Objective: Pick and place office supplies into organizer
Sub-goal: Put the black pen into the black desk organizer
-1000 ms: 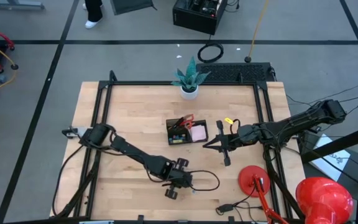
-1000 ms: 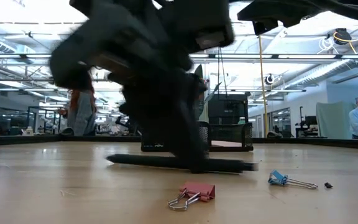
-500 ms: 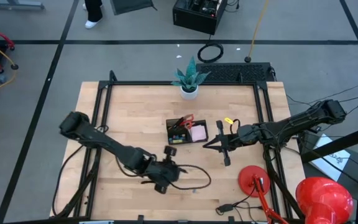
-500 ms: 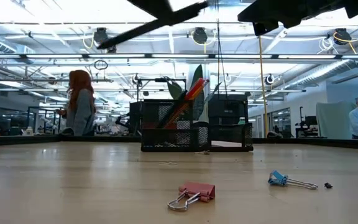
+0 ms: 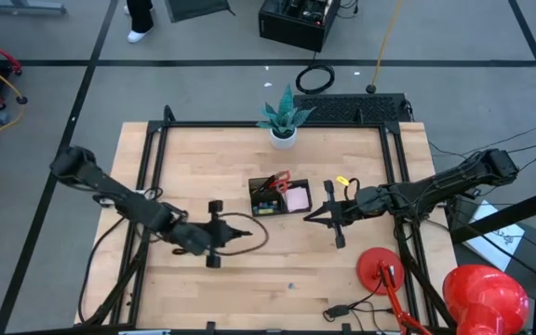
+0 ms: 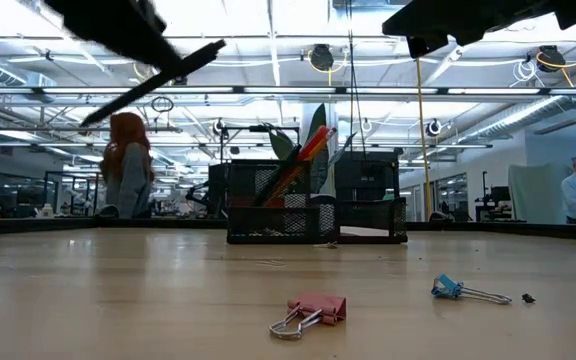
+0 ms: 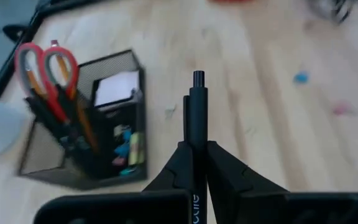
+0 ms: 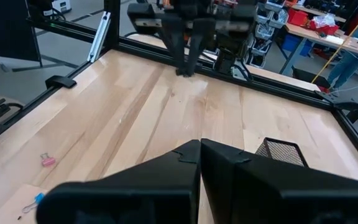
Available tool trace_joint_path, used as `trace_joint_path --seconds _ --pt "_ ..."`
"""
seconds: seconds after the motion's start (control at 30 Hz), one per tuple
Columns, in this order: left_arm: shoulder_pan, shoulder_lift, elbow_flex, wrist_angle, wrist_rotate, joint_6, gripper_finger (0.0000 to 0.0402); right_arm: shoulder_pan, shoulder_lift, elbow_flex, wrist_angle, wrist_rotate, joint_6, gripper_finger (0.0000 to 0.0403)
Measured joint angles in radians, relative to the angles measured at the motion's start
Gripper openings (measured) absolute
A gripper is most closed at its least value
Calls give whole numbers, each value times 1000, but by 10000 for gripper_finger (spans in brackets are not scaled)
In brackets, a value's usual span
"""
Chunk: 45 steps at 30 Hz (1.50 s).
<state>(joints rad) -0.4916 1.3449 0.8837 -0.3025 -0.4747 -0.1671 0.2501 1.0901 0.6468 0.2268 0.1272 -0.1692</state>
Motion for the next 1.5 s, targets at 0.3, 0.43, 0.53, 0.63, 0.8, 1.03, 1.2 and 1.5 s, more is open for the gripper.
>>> trace_joint_path --seconds 0.3,0.43,0.53,0.63,0.8,1.03,1.2,1.5 --pt "-10 -86 -411 676 2 59 16 0 0 0 4 0 0 4" --pt "17 -76 -500 872 2 100 15 0 0 0 13 1 0 4" --pt "51 -75 -535 999 4 173 10 0 0 0 26 1 0 4" --pt "112 -76 -537 1075 6 240 13 0 0 0 47 2 -8 4" --pt "229 -76 -538 1151 68 337 14 0 0 0 70 2 -25 4" --pt "413 -75 -536 1261 266 355 17 -1 0 0 76 2 -37 4" --pt "521 -55 -492 1270 364 288 9 -1 0 0 76 2 -58 4" --pt "590 168 -351 1275 448 285 20 -2 0 0 91 2 -82 4"
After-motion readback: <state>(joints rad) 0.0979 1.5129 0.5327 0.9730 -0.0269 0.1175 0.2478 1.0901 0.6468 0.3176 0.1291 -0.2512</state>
